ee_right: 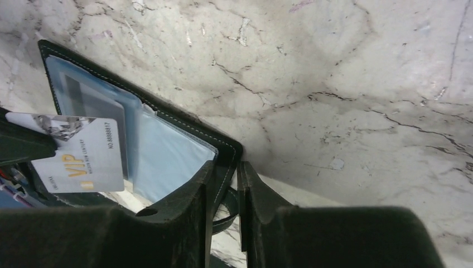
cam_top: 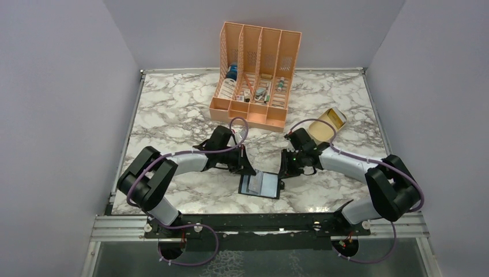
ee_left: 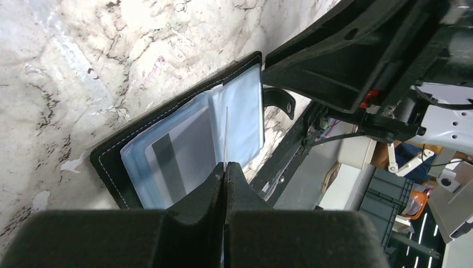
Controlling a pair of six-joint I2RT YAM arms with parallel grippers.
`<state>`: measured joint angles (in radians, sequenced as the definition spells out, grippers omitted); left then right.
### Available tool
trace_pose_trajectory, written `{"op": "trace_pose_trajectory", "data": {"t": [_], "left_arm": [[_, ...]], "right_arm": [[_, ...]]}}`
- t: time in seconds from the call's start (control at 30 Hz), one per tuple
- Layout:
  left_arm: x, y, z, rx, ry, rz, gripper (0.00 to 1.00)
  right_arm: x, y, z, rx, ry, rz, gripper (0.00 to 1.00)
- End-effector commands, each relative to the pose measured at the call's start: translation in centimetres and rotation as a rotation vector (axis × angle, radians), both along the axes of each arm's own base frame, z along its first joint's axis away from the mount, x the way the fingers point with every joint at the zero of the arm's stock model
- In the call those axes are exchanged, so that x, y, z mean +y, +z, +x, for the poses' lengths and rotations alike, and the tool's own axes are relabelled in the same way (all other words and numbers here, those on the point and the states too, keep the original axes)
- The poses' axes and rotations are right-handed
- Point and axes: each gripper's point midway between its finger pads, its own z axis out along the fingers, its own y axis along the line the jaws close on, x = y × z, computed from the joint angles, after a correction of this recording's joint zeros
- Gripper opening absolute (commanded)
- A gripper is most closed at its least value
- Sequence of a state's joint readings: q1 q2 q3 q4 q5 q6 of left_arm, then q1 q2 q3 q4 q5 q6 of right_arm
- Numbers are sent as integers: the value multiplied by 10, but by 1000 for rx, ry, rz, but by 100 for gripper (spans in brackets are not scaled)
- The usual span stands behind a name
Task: Put the credit cards into the card holder
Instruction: Insert the credit card into the card holder.
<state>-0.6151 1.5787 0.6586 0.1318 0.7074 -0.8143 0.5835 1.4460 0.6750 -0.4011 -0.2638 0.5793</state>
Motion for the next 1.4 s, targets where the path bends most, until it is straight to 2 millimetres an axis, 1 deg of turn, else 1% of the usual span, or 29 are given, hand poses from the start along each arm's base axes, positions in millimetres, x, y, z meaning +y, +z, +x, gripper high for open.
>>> {"op": "trace_pose_trajectory", "data": {"t": [0.0,0.1,0.2,0.3,0.4,0.47,0.57,0.7,0.83,1.0,1.17,1.27,1.37], "left_arm": [[2,2,3,-29,14,23,0],[6,-5,1,-20,30,45,0],[8,-8,-1,-10,40,55,0],[11,-10,0,-19,58,70,0],[14,-12,0,-17,84,86,0],[15,-13,-1,-14,93,91,0],[15,-15,-4,-6,97,98,0],[14,-16,-6,-3,109,99,0],[10,-10,-5,-16,107,80,0],[6,1,-6,-26,81,58,0],[3,14,-1,-73,46,58,0],[1,21,1,-91,24,43,0],[-1,22,0,-89,-2,36,0]], "right_arm": [[0,29,16,-88,-34,-29,25],[11,46,15,-110,-44,12,28],[23,56,11,-119,-57,65,29],[35,58,2,-113,-60,118,30],[40,49,-7,-90,-61,134,31],[38,40,-11,-72,-67,115,31],[27,28,-13,-69,-92,51,31],[16,18,-14,-70,-107,-5,31],[6,4,-16,-58,-98,-69,31],[-5,-11,-16,-54,-74,-151,26],[-12,-15,-13,-76,-60,-187,16],[-11,-18,-11,-84,-41,-194,13],[-12,-21,-9,-91,-32,-207,12]]}}
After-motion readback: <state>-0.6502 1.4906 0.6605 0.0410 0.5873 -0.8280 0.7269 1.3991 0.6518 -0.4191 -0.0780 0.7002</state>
